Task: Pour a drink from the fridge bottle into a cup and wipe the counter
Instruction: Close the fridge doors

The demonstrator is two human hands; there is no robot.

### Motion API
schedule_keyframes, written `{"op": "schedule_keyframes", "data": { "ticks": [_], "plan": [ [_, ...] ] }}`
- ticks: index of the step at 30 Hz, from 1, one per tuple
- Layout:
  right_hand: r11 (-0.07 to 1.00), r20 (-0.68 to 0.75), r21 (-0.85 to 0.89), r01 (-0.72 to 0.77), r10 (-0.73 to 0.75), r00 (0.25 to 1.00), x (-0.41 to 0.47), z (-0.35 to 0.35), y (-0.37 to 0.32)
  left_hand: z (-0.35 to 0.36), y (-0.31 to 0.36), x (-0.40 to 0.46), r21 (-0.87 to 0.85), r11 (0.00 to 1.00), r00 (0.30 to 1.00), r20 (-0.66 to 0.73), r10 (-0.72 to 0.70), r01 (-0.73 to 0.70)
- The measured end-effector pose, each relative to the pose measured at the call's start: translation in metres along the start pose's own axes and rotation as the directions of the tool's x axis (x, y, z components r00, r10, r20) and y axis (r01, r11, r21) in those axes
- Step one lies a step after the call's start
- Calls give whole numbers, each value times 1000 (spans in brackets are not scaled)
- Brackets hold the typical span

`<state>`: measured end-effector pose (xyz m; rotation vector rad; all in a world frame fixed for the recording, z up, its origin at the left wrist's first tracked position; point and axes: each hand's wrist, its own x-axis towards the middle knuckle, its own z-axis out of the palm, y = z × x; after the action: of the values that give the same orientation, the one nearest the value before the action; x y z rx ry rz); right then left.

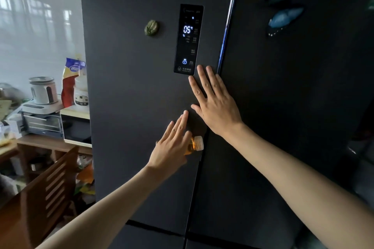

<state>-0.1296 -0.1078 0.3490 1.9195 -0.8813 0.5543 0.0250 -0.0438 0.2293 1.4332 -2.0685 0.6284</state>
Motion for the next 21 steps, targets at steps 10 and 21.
{"op": "schedule_keyframes", "data": {
  "ticks": [10, 21],
  "plan": [
    [1000, 23, 1, 22, -22, 999, 2, 29, 19, 23, -3, 16, 11, 1000, 1000, 7, 11, -11],
    [897, 76, 436, -71, 41, 996, -21, -3, -8, -33, 2, -27, -233, 939, 966, 8, -257, 252]
  ]
}}
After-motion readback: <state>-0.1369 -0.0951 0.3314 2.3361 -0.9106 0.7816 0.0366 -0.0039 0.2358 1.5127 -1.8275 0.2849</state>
